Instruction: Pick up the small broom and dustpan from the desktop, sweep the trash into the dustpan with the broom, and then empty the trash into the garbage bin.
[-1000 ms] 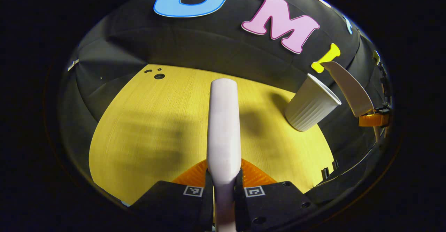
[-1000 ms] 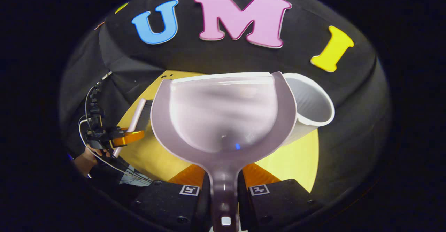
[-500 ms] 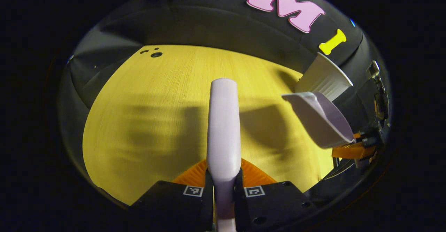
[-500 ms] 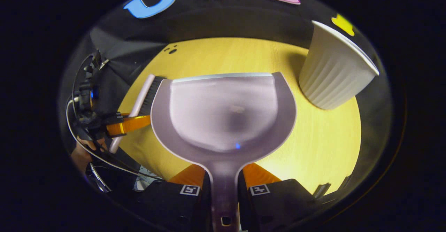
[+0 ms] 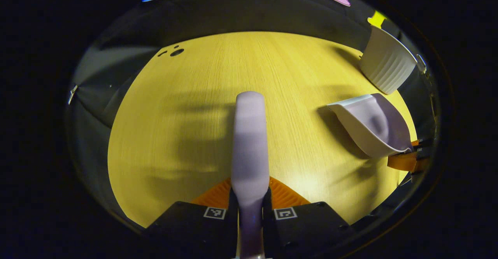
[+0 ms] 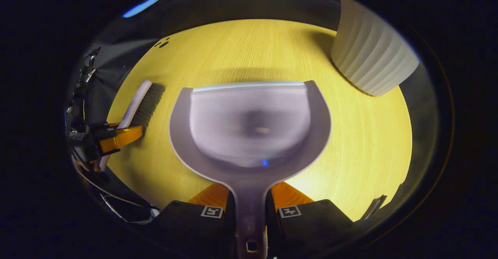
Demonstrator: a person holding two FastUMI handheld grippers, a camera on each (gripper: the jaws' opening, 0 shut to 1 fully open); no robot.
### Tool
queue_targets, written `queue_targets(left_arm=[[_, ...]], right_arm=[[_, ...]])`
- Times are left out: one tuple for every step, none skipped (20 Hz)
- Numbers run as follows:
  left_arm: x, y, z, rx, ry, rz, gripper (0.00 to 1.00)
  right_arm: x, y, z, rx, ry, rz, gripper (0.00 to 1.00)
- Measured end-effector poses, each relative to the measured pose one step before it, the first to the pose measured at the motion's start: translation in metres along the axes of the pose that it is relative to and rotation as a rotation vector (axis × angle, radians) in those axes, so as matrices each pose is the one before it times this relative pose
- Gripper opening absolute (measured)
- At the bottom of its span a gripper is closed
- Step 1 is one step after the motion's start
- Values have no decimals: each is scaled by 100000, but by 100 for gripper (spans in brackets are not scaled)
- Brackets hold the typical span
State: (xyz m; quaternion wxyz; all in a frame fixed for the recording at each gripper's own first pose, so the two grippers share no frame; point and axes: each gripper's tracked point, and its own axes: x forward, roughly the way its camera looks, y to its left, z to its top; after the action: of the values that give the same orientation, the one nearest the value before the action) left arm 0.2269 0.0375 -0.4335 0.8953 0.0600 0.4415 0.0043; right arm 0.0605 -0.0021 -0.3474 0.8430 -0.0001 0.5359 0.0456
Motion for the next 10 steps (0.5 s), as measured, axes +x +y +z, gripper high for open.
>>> queue_targets(left_arm=[[-299, 56, 118, -458, 55, 249, 32], [-250, -41, 245, 194, 156, 586, 30], [-220, -96, 266, 465, 202, 445, 32], [478, -378, 167, 621, 249, 417, 33], [124, -420, 88, 732, -39, 250, 33], [85, -461, -124, 921, 153, 333, 34], [-94, -282, 46, 1271, 40, 531, 34], [290, -386, -58, 1199, -250, 1095, 36], [207, -134, 88, 290, -38, 620, 36], [35, 209, 98, -489, -268, -385, 55]], right_arm=[[-106, -24, -2, 345, -130, -529, 41], [-71, -48, 26, -793, -310, -990, 37], [-77, -9, -48, -1394, 184, -844, 37], [312, 227, -196, -1010, 890, -131, 37], [-75, 367, -110, 78, 723, 1143, 37], [18, 244, -14, 774, 184, 495, 39], [0, 121, 373, 1345, -1132, -64, 39], [-6, 142, -153, 1728, -611, 640, 42], [-180, 403, -19, 1696, -471, 1030, 47], [-53, 46, 187, 861, -644, -197, 64]])
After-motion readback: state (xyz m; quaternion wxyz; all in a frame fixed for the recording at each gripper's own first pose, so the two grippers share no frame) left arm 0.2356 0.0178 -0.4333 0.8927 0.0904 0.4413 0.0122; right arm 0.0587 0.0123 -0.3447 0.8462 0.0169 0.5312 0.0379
